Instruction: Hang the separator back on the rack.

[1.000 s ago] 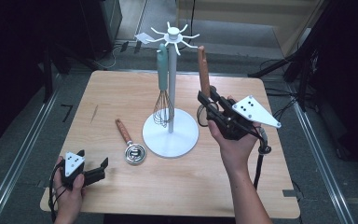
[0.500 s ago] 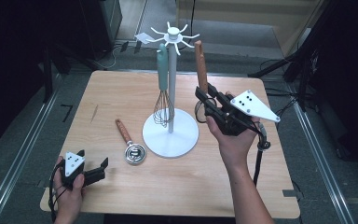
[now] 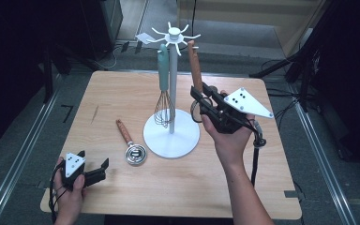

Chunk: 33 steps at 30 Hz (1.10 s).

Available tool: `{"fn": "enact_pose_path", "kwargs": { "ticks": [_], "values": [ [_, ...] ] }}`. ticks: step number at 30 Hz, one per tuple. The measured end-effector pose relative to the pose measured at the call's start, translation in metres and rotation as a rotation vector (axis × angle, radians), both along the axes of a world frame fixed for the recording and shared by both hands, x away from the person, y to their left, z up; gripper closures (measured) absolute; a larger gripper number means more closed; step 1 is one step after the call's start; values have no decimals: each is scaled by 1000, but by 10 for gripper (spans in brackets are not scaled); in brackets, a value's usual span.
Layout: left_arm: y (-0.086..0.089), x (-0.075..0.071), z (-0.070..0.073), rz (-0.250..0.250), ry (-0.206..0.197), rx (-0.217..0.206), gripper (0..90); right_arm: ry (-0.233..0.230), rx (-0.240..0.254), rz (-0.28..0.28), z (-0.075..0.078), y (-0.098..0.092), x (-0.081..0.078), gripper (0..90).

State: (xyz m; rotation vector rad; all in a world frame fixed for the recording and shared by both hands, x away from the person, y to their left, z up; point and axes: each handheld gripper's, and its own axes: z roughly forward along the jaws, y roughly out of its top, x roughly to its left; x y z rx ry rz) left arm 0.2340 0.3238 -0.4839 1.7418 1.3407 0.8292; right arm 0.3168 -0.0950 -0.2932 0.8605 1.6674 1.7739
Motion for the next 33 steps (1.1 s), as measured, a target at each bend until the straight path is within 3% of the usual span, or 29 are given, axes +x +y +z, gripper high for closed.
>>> {"fn": "enact_pose_path", "kwargs": {
  "ticks": [9,14,29,33],
  "values": [
    [0,0,0,-4,-2,1,83,-15,-9,-11,-7,3,2,707],
    [0,0,0,-6,0,3,83,-22,-38,-33,-7,7,2,703],
    [0,0,0,-6,1,2,83,-27,-33,-62,-1,7,0,672],
    [0,0,0,-7,0,2,83,-50,-35,-78,5,7,-2,778]
  ]
}}
